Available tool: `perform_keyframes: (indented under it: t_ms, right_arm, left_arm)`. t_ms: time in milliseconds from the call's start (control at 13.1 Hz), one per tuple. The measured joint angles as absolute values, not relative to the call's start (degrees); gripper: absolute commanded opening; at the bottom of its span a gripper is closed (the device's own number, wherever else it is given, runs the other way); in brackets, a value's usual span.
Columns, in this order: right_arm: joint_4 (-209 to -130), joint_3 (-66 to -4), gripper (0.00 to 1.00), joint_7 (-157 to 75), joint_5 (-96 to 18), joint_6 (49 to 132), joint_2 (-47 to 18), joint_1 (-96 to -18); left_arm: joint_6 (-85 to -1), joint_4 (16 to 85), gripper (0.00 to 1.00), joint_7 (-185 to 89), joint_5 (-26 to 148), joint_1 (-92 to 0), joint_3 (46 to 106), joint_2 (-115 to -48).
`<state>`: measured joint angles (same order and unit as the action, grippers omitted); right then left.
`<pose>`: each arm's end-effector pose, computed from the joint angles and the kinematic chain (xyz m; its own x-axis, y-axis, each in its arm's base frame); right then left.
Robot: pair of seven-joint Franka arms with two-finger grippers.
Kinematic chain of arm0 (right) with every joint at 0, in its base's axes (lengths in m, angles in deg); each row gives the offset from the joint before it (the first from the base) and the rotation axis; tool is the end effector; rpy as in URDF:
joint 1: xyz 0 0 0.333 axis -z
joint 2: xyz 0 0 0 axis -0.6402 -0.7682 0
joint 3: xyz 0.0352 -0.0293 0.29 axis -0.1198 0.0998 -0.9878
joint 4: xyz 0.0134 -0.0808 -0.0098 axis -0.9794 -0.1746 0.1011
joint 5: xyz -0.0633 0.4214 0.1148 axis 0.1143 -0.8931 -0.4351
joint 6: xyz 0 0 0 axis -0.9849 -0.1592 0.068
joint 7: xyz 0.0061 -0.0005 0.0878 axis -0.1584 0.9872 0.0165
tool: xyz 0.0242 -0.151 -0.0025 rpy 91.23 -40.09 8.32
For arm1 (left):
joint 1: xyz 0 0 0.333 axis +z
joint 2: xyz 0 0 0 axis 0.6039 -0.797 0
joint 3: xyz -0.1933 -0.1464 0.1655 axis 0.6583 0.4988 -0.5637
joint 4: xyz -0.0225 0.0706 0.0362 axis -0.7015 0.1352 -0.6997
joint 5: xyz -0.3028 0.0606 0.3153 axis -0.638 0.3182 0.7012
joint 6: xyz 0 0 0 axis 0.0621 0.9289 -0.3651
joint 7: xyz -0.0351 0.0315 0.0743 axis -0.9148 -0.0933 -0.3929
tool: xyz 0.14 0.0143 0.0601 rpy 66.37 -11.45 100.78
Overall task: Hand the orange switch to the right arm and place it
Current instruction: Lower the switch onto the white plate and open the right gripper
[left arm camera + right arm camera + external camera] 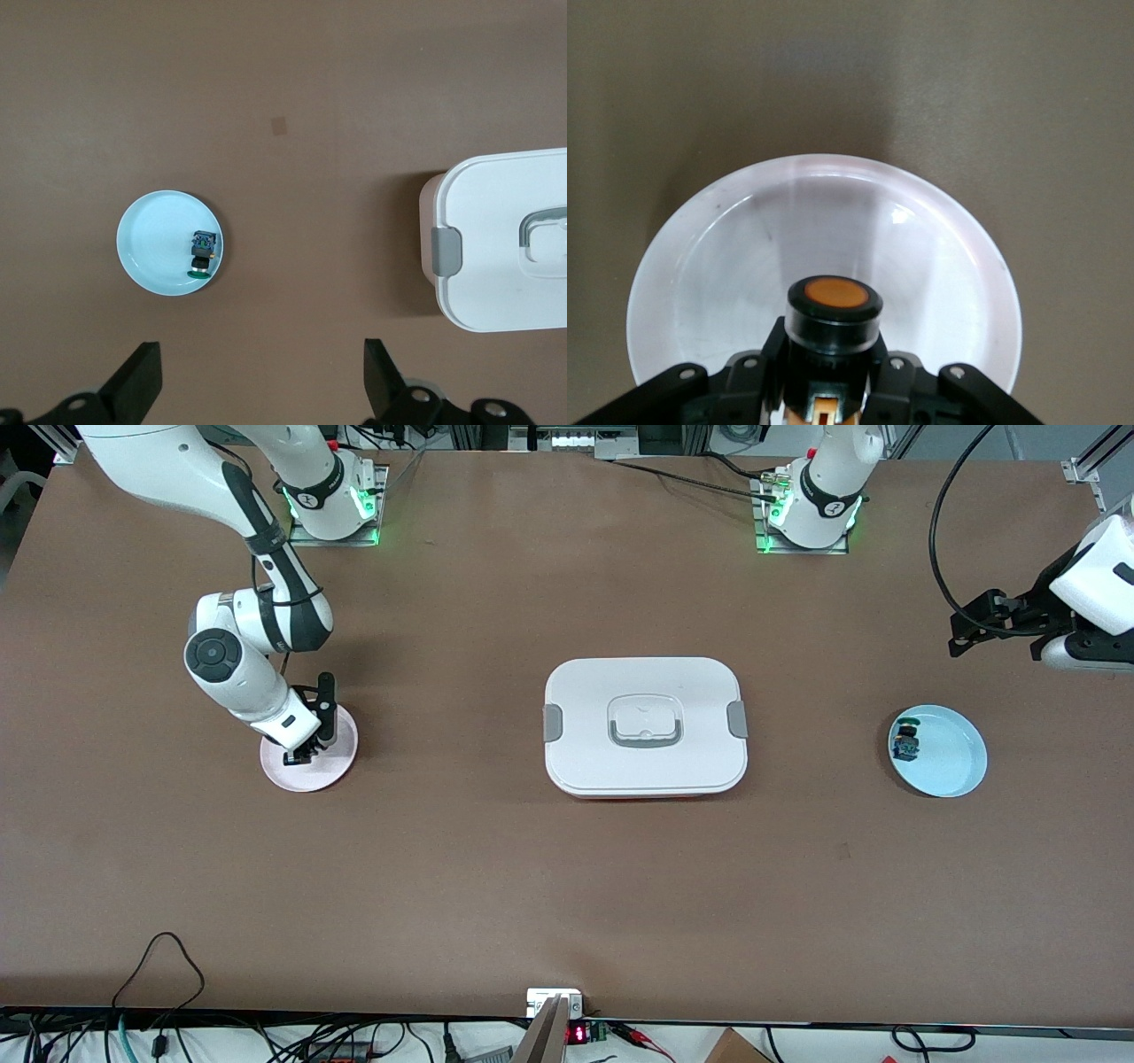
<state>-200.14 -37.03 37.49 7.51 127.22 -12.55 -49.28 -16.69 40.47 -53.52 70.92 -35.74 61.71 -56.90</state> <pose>0.5572 0.0572 0.0875 -0.1419 0.9847 -0.1009 0.9890 0.1453 0.0271 0.6104 -0.0235 0.5491 0.9995 -0.0311 -0.0021 -0.0311 -0.9995 -0.0099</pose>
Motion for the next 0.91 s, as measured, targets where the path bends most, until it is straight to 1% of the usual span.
perform_keyframes:
  t_ms: [76, 152, 229, 305, 686, 915]
  right_arm:
    - [-200.6, -37.0, 0.03, 37.5, 7.8, 127.8, -12.5, -49.3]
    - [-200.9, -37.0, 0.15, 37.5, 7.9, 128.1, -12.5, -49.3]
    - [-201.1, -37.0, 0.51, 37.5, 7.9, 128.2, -12.6, -49.3]
    - [-201.2, -37.0, 1.0, 37.5, 7.9, 128.3, -12.6, -49.3]
    - [-201.2, -37.0, 1.0, 37.5, 7.9, 129.1, -12.9, -48.9]
    - [-200.8, -37.0, 1.0, 37.5, 7.9, 129.0, -11.7, -48.9]
  left_arm:
    - [-16.7, 40.1, 1.0, -53.5, 70.9, -35.6, 61.6, -57.1]
    - [-16.7, 39.9, 1.0, -53.5, 70.9, -35.4, 61.6, -57.2]
    - [-16.7, 39.7, 1.0, -53.5, 70.9, -35.4, 61.6, -57.2]
    - [-16.7, 39.6, 1.0, -53.5, 70.9, -35.4, 61.7, -57.2]
    - [-16.7, 39.4, 1.0, -53.4, 70.9, -35.4, 61.6, -57.3]
    - [-16.7, 39.2, 1.0, -53.4, 71.0, -35.2, 61.6, -57.3]
